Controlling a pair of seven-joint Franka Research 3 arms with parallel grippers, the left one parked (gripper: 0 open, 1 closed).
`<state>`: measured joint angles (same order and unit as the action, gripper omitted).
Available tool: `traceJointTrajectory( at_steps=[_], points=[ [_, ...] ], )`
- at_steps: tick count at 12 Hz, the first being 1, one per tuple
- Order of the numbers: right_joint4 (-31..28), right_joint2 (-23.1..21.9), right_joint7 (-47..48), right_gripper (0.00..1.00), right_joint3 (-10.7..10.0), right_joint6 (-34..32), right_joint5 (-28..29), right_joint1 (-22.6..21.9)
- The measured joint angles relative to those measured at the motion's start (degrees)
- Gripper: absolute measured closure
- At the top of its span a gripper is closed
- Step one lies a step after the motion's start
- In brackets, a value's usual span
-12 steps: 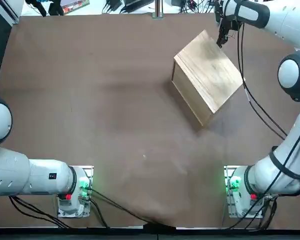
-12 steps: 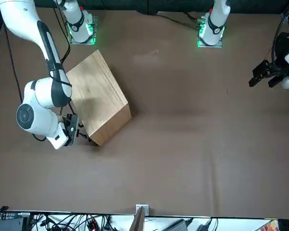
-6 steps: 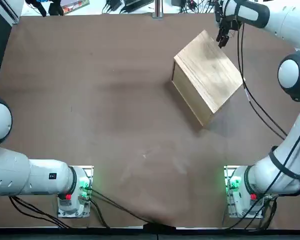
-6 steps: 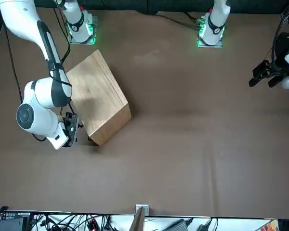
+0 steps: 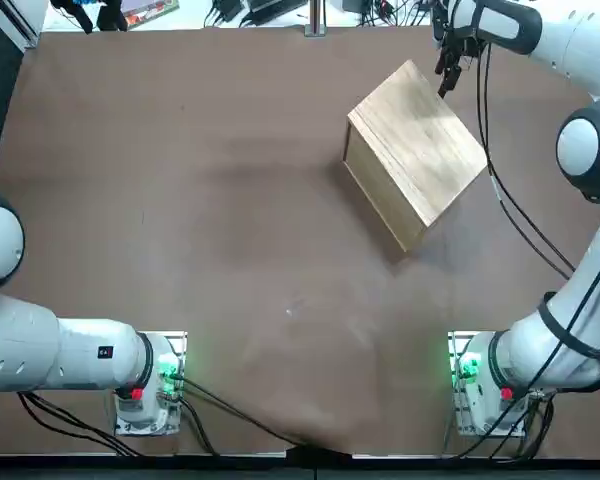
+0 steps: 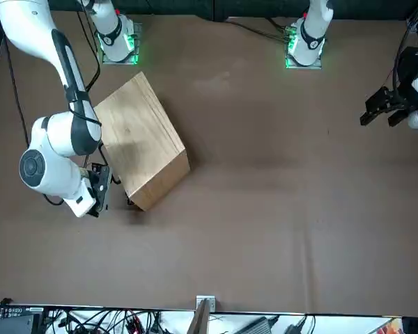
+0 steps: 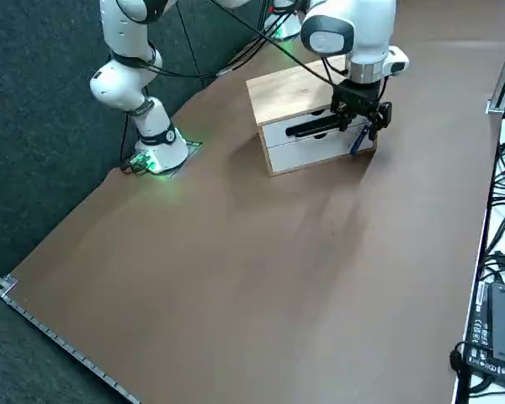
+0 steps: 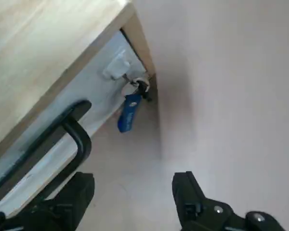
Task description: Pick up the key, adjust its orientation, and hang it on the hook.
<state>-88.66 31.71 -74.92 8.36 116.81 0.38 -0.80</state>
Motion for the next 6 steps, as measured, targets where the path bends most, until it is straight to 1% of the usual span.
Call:
traceJointTrajectory(
  at_steps=[4,6],
  points=[
    [1.9,-0.2,0.4,0.00,-0.2,0.0,0.0,0.6],
    [3.4,-0.8,2.7,0.00,-0.4,-0.5,0.0,1.2]
  ],
)
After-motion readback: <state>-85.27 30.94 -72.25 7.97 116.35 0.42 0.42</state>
